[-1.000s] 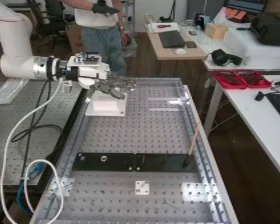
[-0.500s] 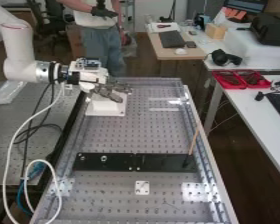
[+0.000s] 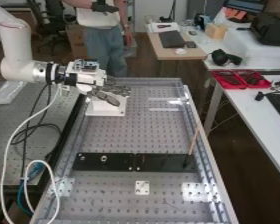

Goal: Grab the bearing and place it in the white container

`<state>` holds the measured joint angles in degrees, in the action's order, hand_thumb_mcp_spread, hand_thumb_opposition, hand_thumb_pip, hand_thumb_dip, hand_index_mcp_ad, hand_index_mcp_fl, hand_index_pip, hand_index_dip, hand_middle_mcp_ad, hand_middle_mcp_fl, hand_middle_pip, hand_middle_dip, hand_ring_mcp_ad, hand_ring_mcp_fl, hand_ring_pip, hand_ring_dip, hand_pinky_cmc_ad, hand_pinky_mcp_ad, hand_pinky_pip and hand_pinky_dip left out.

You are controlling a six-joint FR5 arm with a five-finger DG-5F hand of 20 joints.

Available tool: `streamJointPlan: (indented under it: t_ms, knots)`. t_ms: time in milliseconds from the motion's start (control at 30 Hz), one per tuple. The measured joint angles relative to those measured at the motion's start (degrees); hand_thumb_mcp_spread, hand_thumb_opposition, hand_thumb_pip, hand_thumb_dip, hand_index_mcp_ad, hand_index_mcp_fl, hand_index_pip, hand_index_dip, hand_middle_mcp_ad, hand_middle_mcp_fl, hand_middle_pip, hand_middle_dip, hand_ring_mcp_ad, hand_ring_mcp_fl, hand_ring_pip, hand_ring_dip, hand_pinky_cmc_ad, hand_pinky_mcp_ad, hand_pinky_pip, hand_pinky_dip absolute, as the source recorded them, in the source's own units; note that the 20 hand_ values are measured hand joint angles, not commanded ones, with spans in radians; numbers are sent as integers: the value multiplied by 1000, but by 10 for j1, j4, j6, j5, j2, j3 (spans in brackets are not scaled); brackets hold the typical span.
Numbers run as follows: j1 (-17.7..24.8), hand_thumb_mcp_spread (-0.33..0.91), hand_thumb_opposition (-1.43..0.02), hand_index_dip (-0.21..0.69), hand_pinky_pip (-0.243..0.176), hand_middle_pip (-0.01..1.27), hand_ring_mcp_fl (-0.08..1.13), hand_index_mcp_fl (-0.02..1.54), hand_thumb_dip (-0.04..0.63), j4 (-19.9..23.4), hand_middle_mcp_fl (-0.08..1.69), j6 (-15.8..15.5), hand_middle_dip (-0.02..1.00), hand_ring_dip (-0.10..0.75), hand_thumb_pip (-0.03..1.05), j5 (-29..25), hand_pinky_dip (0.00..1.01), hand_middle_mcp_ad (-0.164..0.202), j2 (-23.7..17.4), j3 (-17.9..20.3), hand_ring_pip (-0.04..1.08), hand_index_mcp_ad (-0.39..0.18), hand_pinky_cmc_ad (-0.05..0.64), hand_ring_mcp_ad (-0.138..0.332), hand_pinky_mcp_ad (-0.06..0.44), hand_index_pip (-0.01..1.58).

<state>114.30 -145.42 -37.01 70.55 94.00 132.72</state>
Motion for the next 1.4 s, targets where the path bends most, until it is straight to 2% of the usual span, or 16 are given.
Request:
streamJointPlan:
  t_ms: [133, 367, 567, 667, 833, 1100, 1400]
  knots:
    - [-13, 267, -824, 54, -87, 119, -3, -3, 297, -20, 0, -7, 173, 79, 730, 7, 321, 51, -21, -14, 79, -122, 382, 129, 309, 1225]
    - [-68, 260, -824, 51, -91, 117, -3, -3, 291, -72, 0, -21, 169, 79, 730, 24, 340, 51, -85, -74, 79, -124, 393, 129, 309, 1182]
    - [-115, 260, -822, 42, -91, 120, -3, -10, 283, -117, 0, -22, 173, 79, 730, 26, 340, 51, -102, -132, 79, -124, 391, 126, 309, 857]
    - [-137, 244, -822, 42, -98, 120, -3, -7, 284, -130, 0, -23, 169, 79, 667, 23, 340, 52, -105, -157, 79, -120, 391, 127, 311, 724]
    - [-149, 244, -822, 45, -103, 120, -3, 0, 284, -135, 3, -35, 173, 79, 665, 11, 340, 52, -99, -177, 79, -120, 391, 131, 311, 578]
    - [-167, 253, -806, 45, -103, 120, 0, 19, 284, -150, 0, -53, 169, 79, 665, 21, 340, 52, -71, -214, 79, -120, 391, 131, 312, 497]
    - [-180, 251, -805, 77, -103, 120, -3, 30, 284, -161, 0, -69, 169, 79, 660, 45, 340, 52, -60, -232, 79, -124, 391, 131, 312, 468]
